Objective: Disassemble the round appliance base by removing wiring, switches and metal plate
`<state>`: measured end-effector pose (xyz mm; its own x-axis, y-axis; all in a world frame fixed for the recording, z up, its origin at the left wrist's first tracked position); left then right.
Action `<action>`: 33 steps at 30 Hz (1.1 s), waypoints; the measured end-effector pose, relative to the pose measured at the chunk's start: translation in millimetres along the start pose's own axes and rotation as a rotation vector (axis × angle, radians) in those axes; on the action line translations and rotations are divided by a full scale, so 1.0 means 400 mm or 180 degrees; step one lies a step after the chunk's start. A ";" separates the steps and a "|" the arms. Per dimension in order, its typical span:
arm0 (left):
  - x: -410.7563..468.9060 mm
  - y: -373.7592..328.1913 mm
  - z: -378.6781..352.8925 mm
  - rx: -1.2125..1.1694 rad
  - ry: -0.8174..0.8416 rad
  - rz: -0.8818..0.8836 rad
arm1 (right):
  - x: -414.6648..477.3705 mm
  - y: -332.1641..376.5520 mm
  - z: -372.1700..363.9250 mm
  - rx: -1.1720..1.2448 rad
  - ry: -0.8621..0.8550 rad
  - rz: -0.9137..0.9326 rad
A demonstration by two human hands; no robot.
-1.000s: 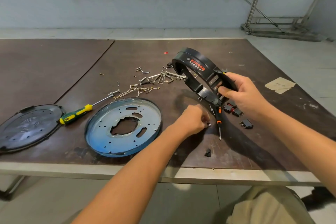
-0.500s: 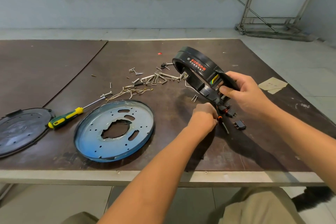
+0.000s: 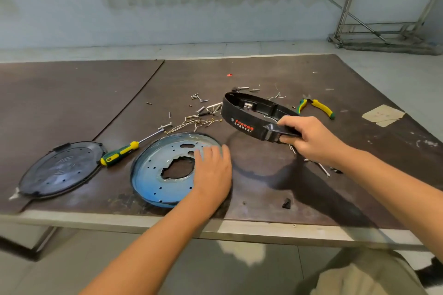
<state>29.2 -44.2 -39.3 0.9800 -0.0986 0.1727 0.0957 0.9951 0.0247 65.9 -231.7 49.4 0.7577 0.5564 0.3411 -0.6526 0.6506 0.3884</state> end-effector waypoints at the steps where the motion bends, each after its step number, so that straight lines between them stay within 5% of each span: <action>1: -0.014 0.021 -0.008 -0.0036 0.0071 0.0064 | 0.004 0.012 -0.017 -0.0108 0.0056 0.0064; 11: -0.045 0.148 -0.024 -0.0933 0.0045 0.0180 | -0.020 0.090 -0.166 -0.1508 0.0675 0.0292; 21: -0.064 0.160 -0.017 -0.0964 0.0002 0.0146 | -0.060 0.082 -0.244 -0.1636 0.0976 0.0333; 27: -0.069 0.170 -0.019 -0.1191 0.0275 0.0121 | -0.102 0.075 -0.199 -0.0954 0.1083 -0.0018; 33: -0.107 0.151 0.032 -0.1158 -0.0128 -0.0161 | -0.120 0.189 0.120 0.0394 -0.0153 -0.0341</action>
Point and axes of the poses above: each hand's wrist, its own x-axis towards the middle knuckle, its own z-axis out of the back of the hand, y = z × x, the point moved 8 cm from there along x, towards the middle knuckle, and after that the axes turned 10 degrees about -x, right-handed, at the moved point
